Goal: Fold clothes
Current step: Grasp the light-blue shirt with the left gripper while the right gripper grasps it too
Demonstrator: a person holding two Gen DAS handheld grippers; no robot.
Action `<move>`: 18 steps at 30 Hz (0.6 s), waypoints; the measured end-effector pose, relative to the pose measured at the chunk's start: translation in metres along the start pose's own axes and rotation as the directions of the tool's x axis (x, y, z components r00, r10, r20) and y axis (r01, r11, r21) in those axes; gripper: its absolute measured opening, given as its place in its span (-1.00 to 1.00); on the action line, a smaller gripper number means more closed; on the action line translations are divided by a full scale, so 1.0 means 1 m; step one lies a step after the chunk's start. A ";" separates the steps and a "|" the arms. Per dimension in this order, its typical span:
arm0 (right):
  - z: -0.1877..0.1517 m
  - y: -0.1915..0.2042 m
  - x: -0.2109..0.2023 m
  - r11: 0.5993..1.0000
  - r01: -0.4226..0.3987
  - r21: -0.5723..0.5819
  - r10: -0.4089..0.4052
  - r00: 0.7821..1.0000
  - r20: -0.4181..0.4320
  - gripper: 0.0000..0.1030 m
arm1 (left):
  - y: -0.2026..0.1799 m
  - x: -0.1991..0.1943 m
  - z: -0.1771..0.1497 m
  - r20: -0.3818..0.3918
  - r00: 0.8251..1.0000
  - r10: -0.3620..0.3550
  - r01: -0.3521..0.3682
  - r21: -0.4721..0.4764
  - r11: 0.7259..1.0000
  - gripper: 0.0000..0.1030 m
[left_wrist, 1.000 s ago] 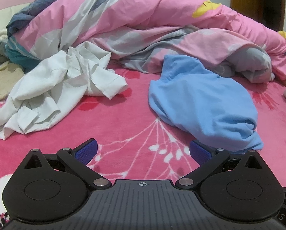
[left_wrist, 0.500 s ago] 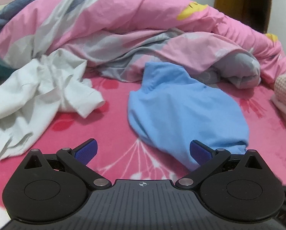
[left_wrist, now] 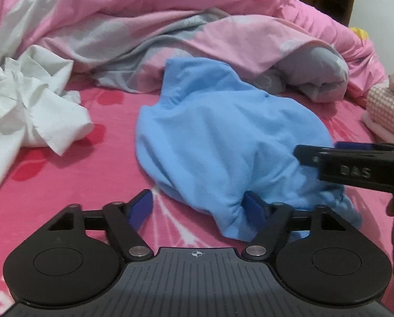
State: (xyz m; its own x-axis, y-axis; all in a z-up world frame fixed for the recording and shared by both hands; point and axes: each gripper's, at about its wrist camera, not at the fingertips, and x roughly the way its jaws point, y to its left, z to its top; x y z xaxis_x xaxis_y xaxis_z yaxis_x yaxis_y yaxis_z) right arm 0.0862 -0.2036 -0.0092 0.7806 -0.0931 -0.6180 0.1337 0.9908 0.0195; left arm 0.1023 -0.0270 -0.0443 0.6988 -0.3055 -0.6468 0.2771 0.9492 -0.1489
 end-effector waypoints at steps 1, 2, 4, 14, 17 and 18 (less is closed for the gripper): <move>0.000 -0.001 0.004 1.000 -0.010 0.007 0.010 1.000 -0.014 0.18 | -0.001 0.001 0.000 0.000 1.000 -0.007 0.007 0.003 1.000 0.23; 0.001 0.000 0.003 1.000 -0.013 0.008 0.013 1.000 -0.018 0.08 | -0.002 0.001 0.000 0.000 1.000 -0.014 0.014 0.006 1.000 0.13; 0.002 0.002 0.001 1.000 -0.017 0.009 0.017 1.000 -0.026 -0.46 | -0.003 -0.001 0.000 -0.001 0.999 -0.038 0.038 0.011 0.999 -0.16; 0.002 0.019 -0.063 1.000 -0.020 0.016 0.020 1.000 -0.002 -0.91 | -0.009 -0.040 -0.002 0.012 0.997 -0.076 0.076 0.015 0.997 -0.84; -0.003 0.023 -0.093 0.999 -0.036 0.022 0.036 0.999 0.014 -0.92 | -0.012 -0.066 -0.007 0.018 0.992 -0.125 0.125 -0.001 0.992 -0.84; -0.006 0.025 -0.105 0.999 -0.043 0.025 0.042 0.999 0.023 -0.93 | -0.014 -0.076 -0.010 0.019 0.989 -0.149 0.149 -0.008 0.989 -0.85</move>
State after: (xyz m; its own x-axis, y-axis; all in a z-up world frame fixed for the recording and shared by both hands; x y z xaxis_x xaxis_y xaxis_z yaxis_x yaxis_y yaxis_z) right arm 0.0038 -0.1689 0.0515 0.7992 -0.0532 -0.5987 0.1152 0.9912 0.0657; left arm 0.0382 -0.0158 -0.0006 0.6620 -0.4445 -0.6035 0.3727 0.8938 -0.2494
